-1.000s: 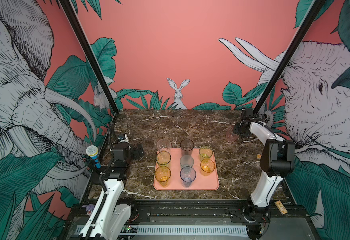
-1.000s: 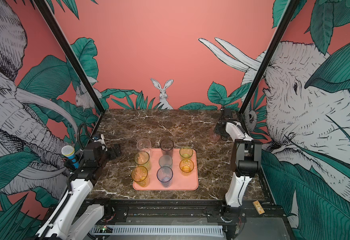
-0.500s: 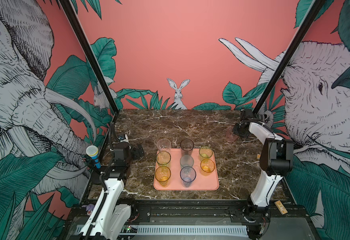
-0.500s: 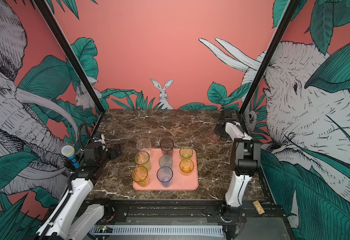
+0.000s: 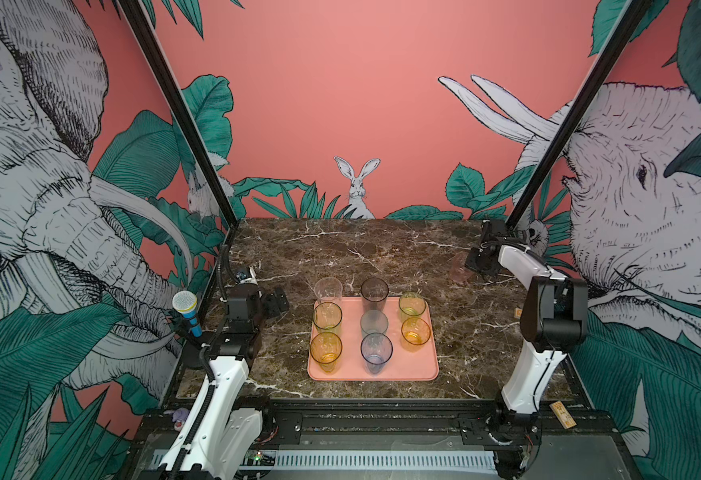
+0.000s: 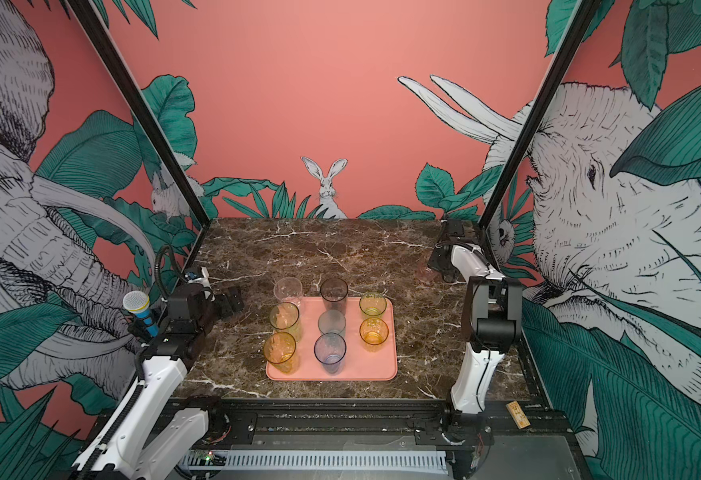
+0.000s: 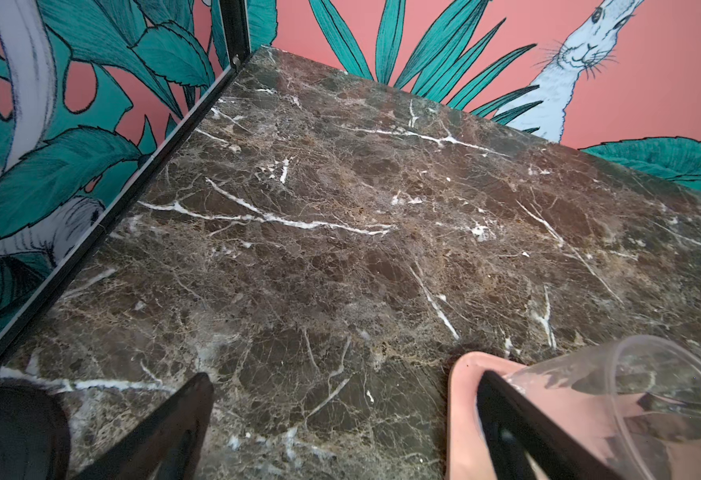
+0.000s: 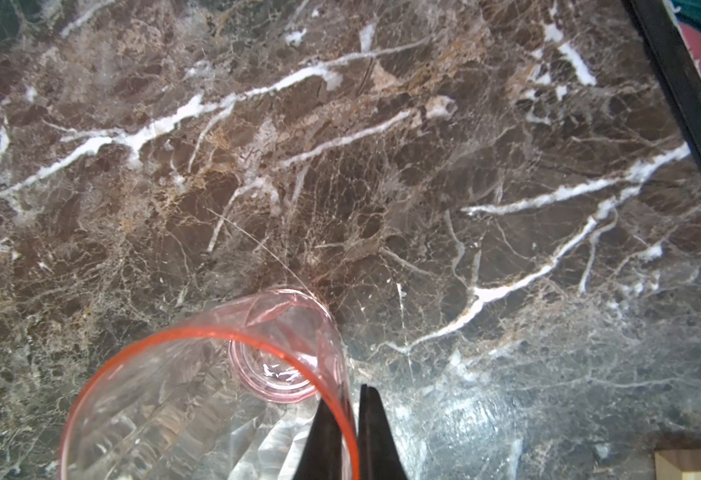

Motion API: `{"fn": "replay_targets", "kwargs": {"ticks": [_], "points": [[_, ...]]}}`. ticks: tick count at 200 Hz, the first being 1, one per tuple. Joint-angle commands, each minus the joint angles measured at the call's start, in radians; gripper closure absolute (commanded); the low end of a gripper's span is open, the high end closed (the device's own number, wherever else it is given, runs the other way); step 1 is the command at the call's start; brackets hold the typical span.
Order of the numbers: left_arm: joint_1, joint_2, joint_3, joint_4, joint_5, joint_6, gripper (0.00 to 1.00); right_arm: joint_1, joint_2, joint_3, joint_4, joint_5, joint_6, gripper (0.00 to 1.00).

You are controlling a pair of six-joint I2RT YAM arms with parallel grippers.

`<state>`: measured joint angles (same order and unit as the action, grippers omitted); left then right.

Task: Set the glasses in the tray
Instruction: 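Lower the right gripper around the pink glass and close it, then lift the pink glass with the right gripper and carry it to the tray's near corner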

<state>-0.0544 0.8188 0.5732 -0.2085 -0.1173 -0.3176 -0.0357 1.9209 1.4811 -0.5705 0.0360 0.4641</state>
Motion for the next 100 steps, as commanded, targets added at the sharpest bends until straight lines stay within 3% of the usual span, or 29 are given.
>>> {"fn": "replay_targets", "kwargs": {"ticks": [1, 100], "points": [[-0.001, 0.0, 0.005, -0.002, -0.033, 0.0, 0.01, -0.002, -0.071, -0.013, -0.05, 0.017, -0.011, 1.0], [0.0, -0.059, -0.002, -0.073, -0.087, 0.0, 0.01, 0.023, -0.396, -0.122, -0.226, 0.005, -0.029, 1.0]]}}
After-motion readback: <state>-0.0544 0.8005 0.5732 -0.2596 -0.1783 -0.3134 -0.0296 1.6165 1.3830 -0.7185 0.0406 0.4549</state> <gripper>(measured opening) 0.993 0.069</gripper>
